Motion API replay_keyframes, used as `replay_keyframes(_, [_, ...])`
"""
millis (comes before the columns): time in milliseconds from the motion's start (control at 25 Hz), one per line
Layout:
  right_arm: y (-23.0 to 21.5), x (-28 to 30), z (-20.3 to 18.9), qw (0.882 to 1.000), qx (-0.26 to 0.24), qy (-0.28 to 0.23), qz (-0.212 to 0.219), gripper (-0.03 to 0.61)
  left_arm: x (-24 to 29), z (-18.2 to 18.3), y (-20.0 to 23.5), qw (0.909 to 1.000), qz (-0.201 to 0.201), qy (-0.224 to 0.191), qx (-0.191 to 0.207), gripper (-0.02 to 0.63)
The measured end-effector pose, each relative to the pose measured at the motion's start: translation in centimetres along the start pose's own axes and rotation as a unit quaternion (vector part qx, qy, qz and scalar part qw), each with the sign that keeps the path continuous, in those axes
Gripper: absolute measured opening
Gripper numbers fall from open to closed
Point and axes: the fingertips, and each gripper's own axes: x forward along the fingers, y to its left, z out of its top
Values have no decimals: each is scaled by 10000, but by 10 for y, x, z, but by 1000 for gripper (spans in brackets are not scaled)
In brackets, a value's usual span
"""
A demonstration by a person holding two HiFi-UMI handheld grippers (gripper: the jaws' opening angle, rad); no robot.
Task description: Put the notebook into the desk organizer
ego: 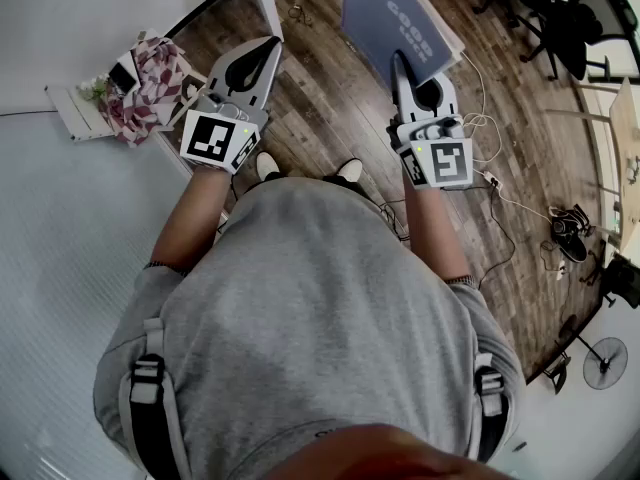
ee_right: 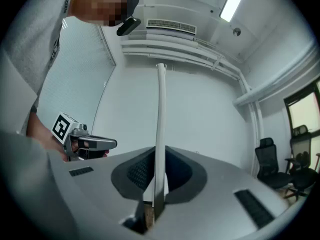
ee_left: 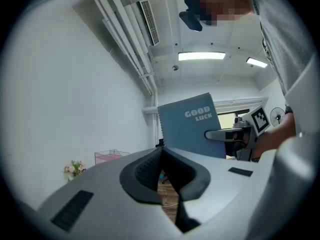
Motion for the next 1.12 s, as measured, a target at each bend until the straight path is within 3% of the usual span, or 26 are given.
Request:
replay_keyframes(320, [1,-8,-4,9996,288,-48,58,38,-3,-5,-7,10000,-25,55,-43,18])
replay_keyframes(720, [7,-6,-5,9994,258,-27,232,38,1,-8,-11,9999,-99,55,-45,18])
replay_keyframes(1120, [-19,-16,-9,9988,329,-34,371,38,26,-12,-35,9999,-45,102,-81,19])
